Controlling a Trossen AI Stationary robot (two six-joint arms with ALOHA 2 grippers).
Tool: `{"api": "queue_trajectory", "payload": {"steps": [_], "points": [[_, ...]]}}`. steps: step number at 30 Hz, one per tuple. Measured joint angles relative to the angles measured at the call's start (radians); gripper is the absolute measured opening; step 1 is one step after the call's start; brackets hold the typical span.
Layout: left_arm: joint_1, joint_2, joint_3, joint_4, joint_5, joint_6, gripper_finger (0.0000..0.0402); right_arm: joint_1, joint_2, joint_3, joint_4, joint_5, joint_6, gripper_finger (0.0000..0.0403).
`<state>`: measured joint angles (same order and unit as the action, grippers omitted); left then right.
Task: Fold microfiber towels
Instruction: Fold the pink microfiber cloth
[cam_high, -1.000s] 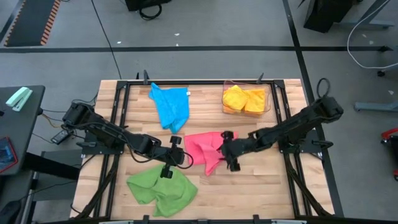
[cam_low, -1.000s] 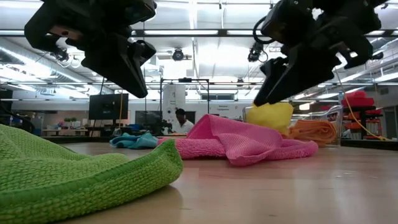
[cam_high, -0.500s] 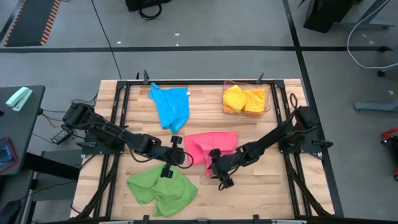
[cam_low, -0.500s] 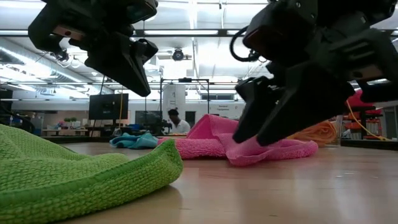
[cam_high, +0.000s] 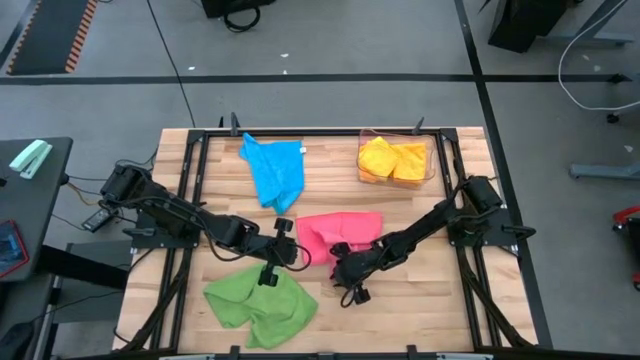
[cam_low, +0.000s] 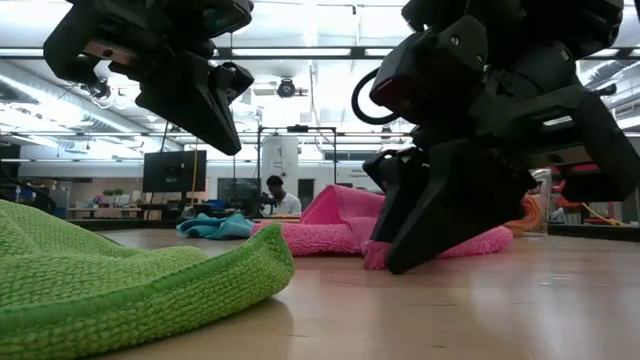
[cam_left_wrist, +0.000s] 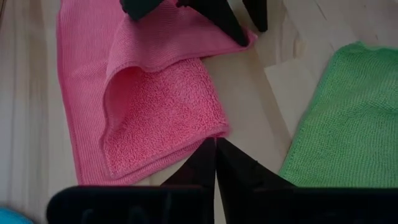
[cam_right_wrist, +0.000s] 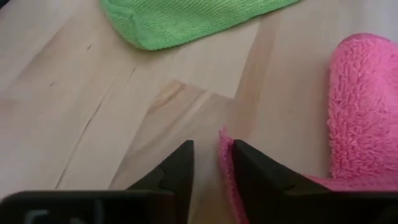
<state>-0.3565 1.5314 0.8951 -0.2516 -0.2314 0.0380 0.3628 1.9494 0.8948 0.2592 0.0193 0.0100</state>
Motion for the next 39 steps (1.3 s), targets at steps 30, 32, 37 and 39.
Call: {"api": "queue_trajectory", "payload": {"steps": [30, 32, 37, 39], "points": [[-0.008, 0.086, -0.002, 0.088, 0.0, -0.081, 0.0045, 0.111, -0.368, -0.007, -0.344, -0.354, -0.09, 0.001], [-0.005, 0.105, -0.002, 0.114, 0.0, -0.078, 0.0053, 0.111, -0.357, -0.007, -0.343, -0.348, -0.07, 0.001], [0.024, 0.162, -0.001, 0.222, -0.001, -0.066, 0.0096, 0.11, -0.352, -0.007, -0.36, -0.315, -0.058, 0.001], [0.035, 0.176, -0.001, 0.247, -0.001, -0.045, 0.0118, 0.11, -0.352, -0.007, -0.356, -0.307, -0.063, 0.001]]}}
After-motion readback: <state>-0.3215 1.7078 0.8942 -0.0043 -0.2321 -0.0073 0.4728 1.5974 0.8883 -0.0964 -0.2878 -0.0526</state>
